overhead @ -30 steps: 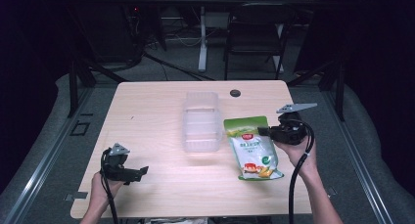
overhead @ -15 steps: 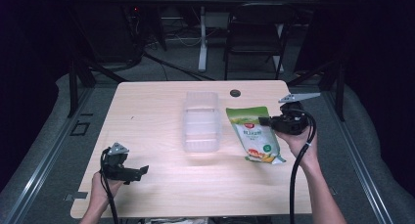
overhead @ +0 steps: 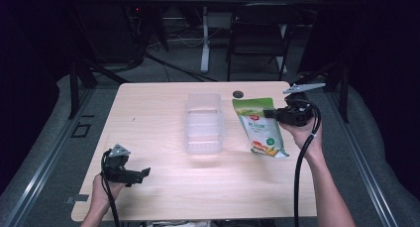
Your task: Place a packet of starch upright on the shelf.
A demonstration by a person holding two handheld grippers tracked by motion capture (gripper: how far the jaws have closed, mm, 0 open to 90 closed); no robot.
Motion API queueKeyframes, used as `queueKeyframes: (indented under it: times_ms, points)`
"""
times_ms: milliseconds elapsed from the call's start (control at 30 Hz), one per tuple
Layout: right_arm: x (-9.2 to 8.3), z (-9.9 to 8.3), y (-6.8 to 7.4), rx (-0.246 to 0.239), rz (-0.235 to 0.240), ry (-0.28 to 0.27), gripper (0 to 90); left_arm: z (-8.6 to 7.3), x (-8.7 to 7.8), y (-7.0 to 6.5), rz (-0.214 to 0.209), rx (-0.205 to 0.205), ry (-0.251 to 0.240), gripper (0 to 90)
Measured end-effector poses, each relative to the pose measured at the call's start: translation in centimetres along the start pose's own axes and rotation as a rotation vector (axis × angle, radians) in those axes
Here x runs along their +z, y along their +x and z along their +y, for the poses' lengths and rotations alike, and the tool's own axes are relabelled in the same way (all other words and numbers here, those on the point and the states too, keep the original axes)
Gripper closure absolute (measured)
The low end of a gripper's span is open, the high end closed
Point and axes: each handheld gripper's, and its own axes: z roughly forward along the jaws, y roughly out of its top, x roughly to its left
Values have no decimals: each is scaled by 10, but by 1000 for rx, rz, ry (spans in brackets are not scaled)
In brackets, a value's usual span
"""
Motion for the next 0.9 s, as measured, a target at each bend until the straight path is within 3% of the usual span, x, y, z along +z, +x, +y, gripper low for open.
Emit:
queueKeyframes:
  times_ms: [300,900]
  points:
    - [-1,13,-2,-22,-1,2,900,0,-1,0,-3,-6,-11,5]
    - [0,36,1,-45,4,-9,900,0,-3,-3,3,29,-23,6]
